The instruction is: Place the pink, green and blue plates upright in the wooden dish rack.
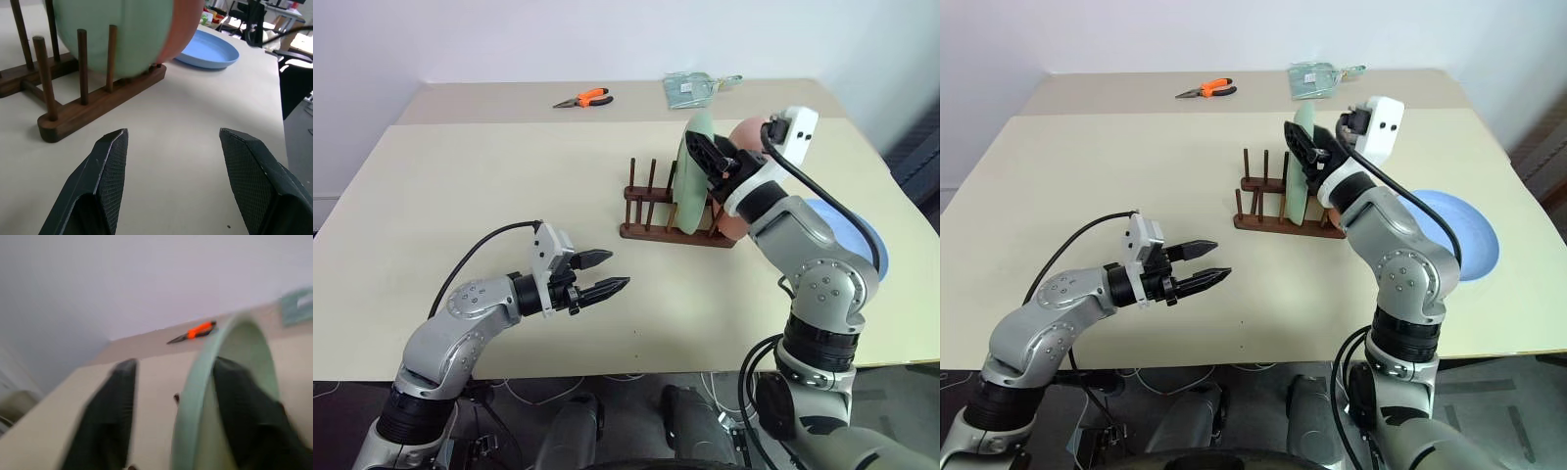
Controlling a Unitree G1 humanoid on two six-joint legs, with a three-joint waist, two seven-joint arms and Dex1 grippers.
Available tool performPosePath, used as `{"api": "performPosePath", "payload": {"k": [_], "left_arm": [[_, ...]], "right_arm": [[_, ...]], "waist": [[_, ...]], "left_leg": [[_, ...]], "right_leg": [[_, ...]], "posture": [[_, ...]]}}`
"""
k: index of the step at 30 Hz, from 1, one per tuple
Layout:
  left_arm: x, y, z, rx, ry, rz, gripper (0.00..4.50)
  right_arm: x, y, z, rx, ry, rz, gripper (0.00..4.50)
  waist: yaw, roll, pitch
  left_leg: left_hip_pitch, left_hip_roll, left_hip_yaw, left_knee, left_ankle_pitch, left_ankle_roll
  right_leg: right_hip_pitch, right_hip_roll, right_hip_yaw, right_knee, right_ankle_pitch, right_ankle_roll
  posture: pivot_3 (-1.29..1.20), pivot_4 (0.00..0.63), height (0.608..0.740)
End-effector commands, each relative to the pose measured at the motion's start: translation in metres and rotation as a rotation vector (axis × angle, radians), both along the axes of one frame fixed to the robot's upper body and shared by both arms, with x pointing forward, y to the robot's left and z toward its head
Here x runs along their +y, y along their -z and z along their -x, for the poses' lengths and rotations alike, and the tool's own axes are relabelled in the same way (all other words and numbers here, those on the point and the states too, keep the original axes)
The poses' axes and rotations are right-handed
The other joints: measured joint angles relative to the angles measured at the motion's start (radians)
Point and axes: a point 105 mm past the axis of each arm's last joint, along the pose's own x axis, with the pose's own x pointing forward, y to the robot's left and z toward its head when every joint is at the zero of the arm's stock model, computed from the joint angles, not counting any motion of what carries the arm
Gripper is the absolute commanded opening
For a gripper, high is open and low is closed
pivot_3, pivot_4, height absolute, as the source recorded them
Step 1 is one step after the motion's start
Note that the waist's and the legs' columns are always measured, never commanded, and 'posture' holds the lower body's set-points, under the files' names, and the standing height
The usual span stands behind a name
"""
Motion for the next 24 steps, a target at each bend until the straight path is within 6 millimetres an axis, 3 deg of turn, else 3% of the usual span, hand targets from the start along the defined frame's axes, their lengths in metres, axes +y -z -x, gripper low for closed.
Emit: {"api": "performPosePath", "payload": {"k": [1, 4, 6, 8, 11, 14, 16, 18, 21, 24], "left_arm": [[-0.005, -0.007, 0.003, -0.038, 0.026, -0.005, 3.05], [-0.007, -0.005, 0.002, -0.036, 0.037, -0.010, 3.05], [-0.009, -0.004, 0.000, -0.034, 0.052, -0.016, 3.05], [-0.013, -0.003, 0.000, -0.026, 0.076, -0.011, 3.05], [-0.018, -0.001, -0.002, -0.021, 0.114, -0.007, 3.05], [-0.022, 0.000, -0.005, -0.028, 0.133, -0.018, 3.05], [-0.024, -0.001, -0.008, -0.031, 0.140, -0.012, 3.05], [-0.025, -0.001, -0.008, -0.032, 0.158, -0.016, 3.05], [-0.027, 0.000, -0.006, -0.035, 0.183, -0.030, 3.05], [-0.028, 0.003, -0.006, -0.035, 0.187, -0.038, 3.05]], "right_arm": [[0.008, -0.053, 0.029, -0.330, -0.028, 0.198, 2.41], [-0.012, -0.078, 0.041, -0.445, -0.003, 0.249, 2.41], [-0.041, -0.088, 0.042, -0.448, 0.073, 0.257, 2.41], [-0.068, -0.087, 0.043, -0.404, 0.131, 0.255, 2.96], [-0.076, -0.071, 0.053, -0.353, 0.097, 0.314, 4.27], [-0.087, -0.055, 0.057, -0.303, 0.125, 0.321, 4.45], [-0.120, -0.028, 0.054, -0.183, 0.260, 0.397, 4.45], [-0.137, 0.000, 0.057, -0.068, 0.312, 0.505, 4.45], [-0.145, 0.050, 0.065, 0.106, 0.289, 0.668, 4.45], [-0.147, 0.085, 0.068, 0.214, 0.269, 0.720, 4.45]], "waist": [[0.002, 0.000, 0.000], [0.003, 0.000, 0.000], [0.008, -0.001, 0.000], [0.011, -0.001, 0.000], [0.012, -0.001, 0.000], [0.004, 0.000, 0.000], [0.008, 0.000, 0.000], [0.022, 0.000, 0.000], [0.029, 0.000, 0.000], [0.025, 0.001, 0.000]], "left_leg": [[0.000, 0.000, 0.000, 0.000, 0.000, 0.000], [-0.001, 0.000, 0.000, 0.000, 0.000, 0.000], [0.000, 0.000, 0.000, 0.001, 0.000, 0.001], [0.000, 0.000, -0.001, 0.002, -0.001, 0.001], [0.000, 0.000, 0.000, 0.002, -0.002, 0.003], [0.000, 0.000, 0.001, 0.001, -0.002, 0.003], [0.000, 0.000, 0.002, 0.001, -0.002, 0.003], [0.000, 0.000, 0.000, 0.001, -0.002, 0.003], [-0.001, -0.001, 0.003, 0.003, -0.002, 0.004], [0.000, 0.000, 0.003, 0.003, -0.003, 0.004]], "right_leg": [[0.000, 0.000, 0.000, 0.000, 0.000, 0.000], [0.000, 0.000, 0.000, -0.001, 0.000, 0.001], [0.002, 0.000, -0.001, -0.002, -0.001, 0.001], [0.004, 0.000, -0.001, -0.004, -0.001, 0.001], [0.006, -0.001, -0.001, -0.006, -0.001, 0.000], [0.004, -0.002, -0.001, -0.006, -0.001, 0.000], [0.004, -0.002, -0.001, -0.005, -0.001, 0.000], [0.005, -0.002, -0.001, -0.006, -0.001, 0.001], [0.005, -0.003, 0.000, -0.006, -0.001, 0.001], [0.005, -0.003, 0.000, -0.006, -0.003, 0.004]], "posture": [[0.00, 0.150, 0.740], [0.00, 0.150, 0.740], [0.00, 0.150, 0.740], [0.00, 0.150, 0.740], [0.00, 0.150, 0.740], [0.00, 0.150, 0.740], [0.00, 0.150, 0.740], [0.00, 0.150, 0.740], [0.00, 0.150, 0.740], [0.00, 0.150, 0.740]]}}
